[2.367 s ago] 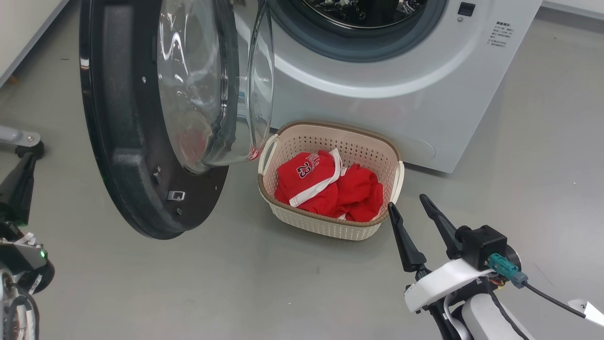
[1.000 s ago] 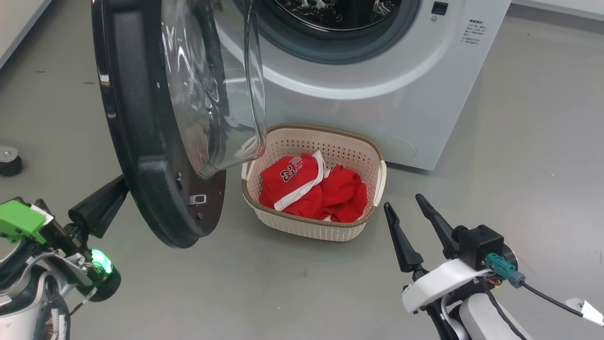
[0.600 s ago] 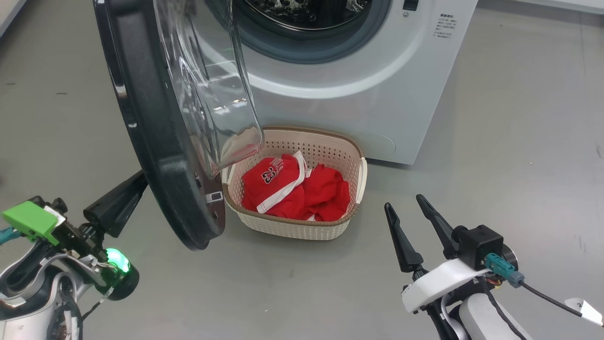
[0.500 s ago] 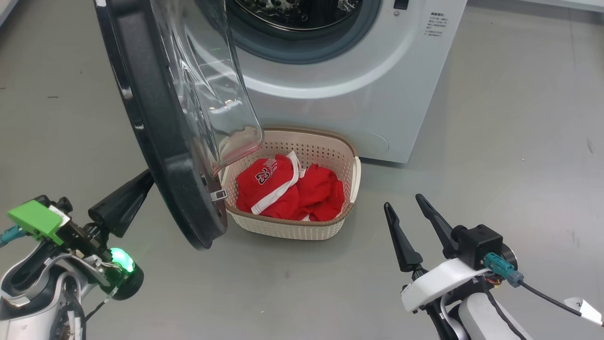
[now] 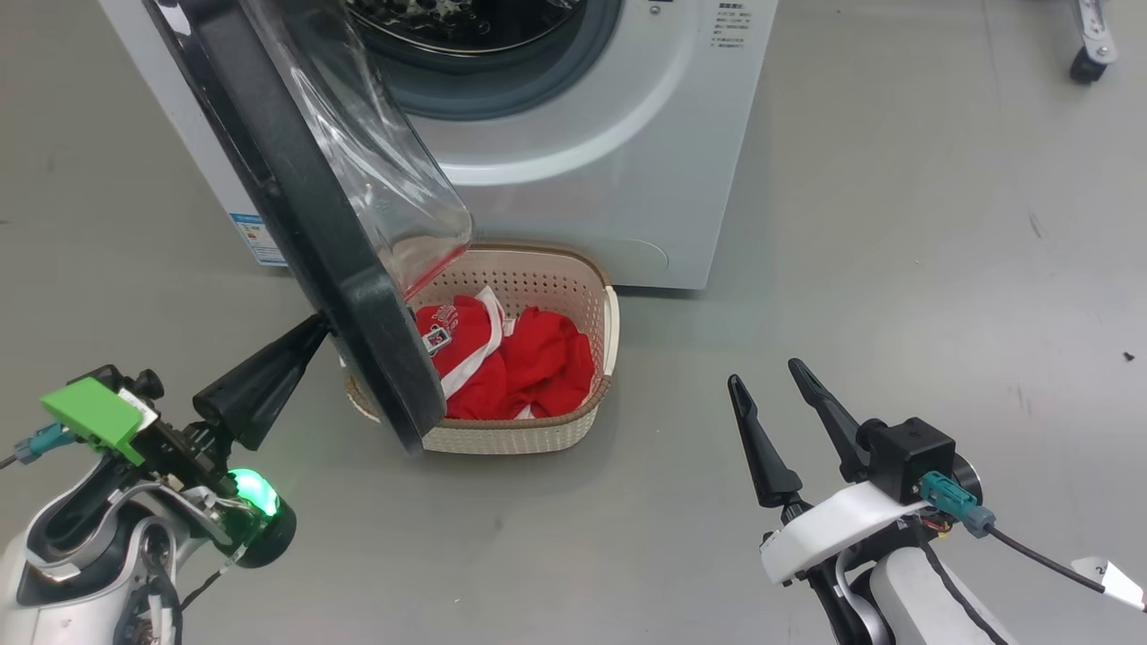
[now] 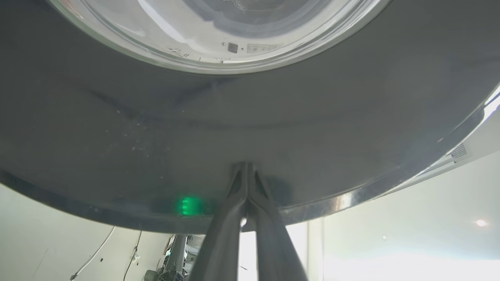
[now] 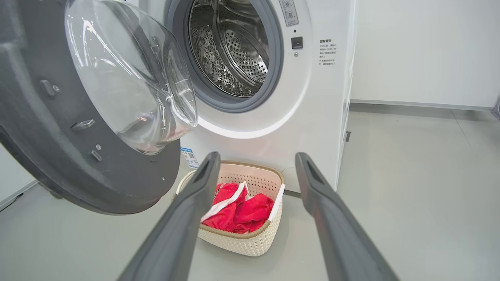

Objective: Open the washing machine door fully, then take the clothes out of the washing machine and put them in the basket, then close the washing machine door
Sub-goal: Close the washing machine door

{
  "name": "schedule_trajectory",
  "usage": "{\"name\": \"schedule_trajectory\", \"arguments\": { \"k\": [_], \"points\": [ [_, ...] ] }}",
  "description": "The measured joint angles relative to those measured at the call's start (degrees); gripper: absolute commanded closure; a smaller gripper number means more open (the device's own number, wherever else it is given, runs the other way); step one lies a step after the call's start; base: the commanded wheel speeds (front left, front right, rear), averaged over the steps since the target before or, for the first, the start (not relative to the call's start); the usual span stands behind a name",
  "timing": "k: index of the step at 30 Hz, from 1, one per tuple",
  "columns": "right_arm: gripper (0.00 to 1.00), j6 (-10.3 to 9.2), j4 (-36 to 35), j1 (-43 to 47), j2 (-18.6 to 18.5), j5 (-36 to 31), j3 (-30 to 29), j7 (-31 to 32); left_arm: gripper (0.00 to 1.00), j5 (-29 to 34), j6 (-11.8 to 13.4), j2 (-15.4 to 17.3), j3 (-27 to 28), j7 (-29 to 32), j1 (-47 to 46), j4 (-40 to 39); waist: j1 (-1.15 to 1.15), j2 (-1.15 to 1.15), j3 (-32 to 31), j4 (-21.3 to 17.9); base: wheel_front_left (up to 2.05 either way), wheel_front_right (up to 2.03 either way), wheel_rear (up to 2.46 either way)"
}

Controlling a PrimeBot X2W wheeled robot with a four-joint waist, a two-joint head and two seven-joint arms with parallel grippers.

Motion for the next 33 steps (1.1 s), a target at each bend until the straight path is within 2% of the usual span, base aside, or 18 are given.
{"name": "schedule_trajectory", "arguments": {
  "k": [17, 24, 33],
  "points": [
    [0.00, 0.01, -0.94, -1.15, 0.47, -0.08, -0.25, 0.00, 1.00, -0.89, 0.00, -0.36, -0.47, -6.11, -0.38, -1.85, 0.00, 0.00, 2.81, -8.71, 0.00, 0.00, 0.00],
    [0.00, 0.01, -1.85, -1.27, 0.60, -0.08, -1.01, 0.00, 1.00, -2.19, 0.00, -1.86, 0.29, -9.27, -2.95, -2.77, 0.00, 0.00, 4.94, -12.46, 0.00, 0.00, 0.00],
    [0.00, 0.01, -2.98, -2.65, 1.21, -0.08, -1.97, 0.00, 1.00, -2.37, 0.00, -2.26, 1.89, -13.66, -7.37, -2.76, 0.00, 0.00, 8.19, -16.73, 0.00, 0.00, 0.00]
  ]
}}
